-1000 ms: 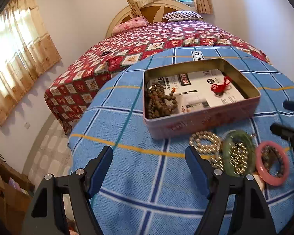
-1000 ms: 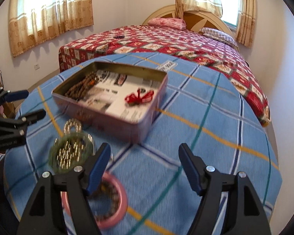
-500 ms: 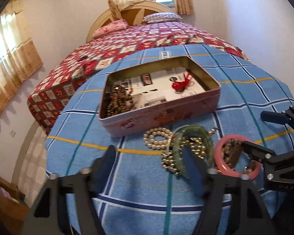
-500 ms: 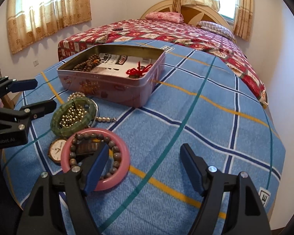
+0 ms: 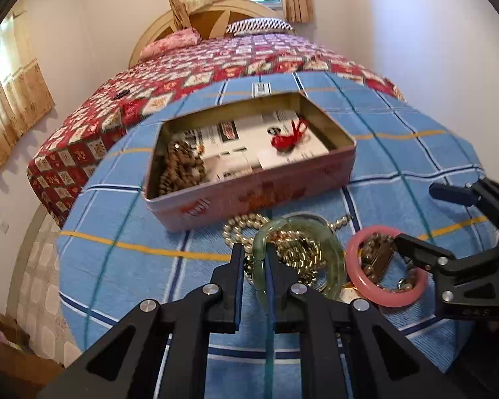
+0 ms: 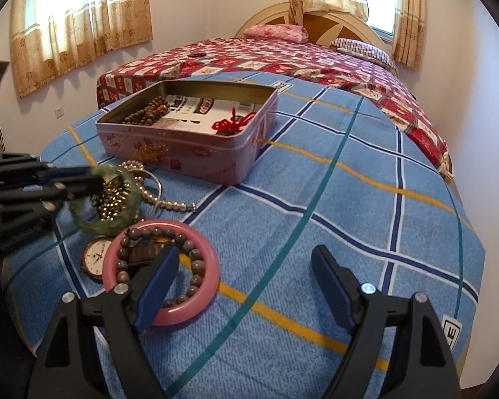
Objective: Organize jewelry
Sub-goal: 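Grasp the green jade bangle with the left tool while the right tool moves toward the pink bangle, then lift the green jade bangle with the left tool, pulling it free of the pearls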
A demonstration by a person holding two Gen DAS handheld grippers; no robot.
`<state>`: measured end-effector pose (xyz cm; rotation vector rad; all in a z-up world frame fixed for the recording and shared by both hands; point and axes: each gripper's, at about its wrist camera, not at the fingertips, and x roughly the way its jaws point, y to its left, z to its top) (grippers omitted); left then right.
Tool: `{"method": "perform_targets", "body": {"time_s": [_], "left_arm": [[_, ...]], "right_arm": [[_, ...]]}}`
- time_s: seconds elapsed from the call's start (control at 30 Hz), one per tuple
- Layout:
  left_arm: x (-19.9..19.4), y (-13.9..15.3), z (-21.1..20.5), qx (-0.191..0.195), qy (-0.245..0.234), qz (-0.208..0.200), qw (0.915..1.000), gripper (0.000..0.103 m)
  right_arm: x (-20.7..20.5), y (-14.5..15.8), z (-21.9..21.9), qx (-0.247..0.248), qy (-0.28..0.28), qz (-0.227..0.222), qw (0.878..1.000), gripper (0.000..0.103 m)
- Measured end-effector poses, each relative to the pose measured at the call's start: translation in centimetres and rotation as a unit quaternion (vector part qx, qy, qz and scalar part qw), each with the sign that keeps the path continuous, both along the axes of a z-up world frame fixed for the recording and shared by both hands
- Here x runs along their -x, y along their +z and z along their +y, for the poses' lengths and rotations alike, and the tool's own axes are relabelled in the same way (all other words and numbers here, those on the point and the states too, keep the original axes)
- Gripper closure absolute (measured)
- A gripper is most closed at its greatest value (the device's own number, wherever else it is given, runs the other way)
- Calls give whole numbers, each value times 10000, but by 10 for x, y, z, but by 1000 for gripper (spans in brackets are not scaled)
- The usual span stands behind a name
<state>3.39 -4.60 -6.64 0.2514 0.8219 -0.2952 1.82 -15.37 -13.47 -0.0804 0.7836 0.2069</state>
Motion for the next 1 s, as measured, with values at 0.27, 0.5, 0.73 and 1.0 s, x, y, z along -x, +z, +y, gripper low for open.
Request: {"method": "perform_targets", "body": {"time_s": [0.27,0.5,0.73,1.0], "left_arm": [[6,29,25,310,263,-266,9988,92],[-2,12,28,346,226,32,9991,92],[-10,-14,29,260,283,343,9987,90],[-11,-23,32,278,300,505,9979,90]], "right_arm": [[4,8,3,-99,70,-95,9999,18],[8,10,19,-118,395,-133,9991,15],[6,5,16,-84,304,-64,9995,15],[6,4,17,-3,286,-67,9996,14]]}}
